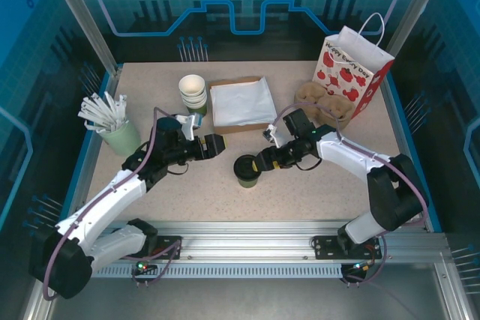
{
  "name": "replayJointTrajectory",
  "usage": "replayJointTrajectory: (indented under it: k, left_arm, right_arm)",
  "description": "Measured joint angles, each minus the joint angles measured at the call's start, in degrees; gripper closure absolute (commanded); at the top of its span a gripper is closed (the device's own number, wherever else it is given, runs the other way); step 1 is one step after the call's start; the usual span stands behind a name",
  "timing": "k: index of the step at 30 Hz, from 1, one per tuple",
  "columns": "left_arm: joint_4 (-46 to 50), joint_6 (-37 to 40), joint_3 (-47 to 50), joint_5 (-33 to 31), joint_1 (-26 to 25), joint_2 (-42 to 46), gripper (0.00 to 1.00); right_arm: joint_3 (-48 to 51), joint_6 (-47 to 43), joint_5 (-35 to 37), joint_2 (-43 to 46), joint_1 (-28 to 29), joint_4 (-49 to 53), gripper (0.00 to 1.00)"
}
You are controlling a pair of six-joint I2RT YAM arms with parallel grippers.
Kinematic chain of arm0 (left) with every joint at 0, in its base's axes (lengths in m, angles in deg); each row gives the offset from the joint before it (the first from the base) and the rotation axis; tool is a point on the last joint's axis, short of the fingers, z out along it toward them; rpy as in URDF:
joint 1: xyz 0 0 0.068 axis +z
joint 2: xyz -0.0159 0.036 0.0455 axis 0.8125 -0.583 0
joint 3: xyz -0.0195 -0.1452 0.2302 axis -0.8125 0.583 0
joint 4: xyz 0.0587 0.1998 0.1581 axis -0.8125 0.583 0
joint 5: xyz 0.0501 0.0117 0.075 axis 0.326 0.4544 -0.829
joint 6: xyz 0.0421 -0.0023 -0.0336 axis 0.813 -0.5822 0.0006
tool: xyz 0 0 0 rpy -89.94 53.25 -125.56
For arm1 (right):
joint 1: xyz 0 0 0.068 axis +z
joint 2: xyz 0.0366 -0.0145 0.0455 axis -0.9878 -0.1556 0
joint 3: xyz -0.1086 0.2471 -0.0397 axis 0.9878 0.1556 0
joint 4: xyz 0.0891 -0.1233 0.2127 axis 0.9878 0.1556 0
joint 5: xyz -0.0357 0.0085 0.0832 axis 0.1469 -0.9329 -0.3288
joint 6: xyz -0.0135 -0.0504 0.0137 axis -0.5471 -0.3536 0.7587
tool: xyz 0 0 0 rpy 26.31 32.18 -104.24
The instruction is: Pack the takeout coffee
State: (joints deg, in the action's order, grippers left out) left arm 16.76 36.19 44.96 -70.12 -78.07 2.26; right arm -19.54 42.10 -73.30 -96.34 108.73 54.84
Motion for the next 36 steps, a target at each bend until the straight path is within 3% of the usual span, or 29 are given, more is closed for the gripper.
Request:
replayJointTrajectory:
  k: [17, 36]
  left_arm:
    - [2.19, 0.68, 0.0, -0.11, 0.33, 1.16, 0.26]
    - [4.11, 1.81, 0.0, -0.7, 0.79, 2.64, 0.26]
  right_arm:
    - [2.93, 8.48, -3.78, -0.2, 0.04, -10.71, 0.47]
    - [6.69, 14.86, -1.95, 0.28, 4.28, -20.92, 0.48]
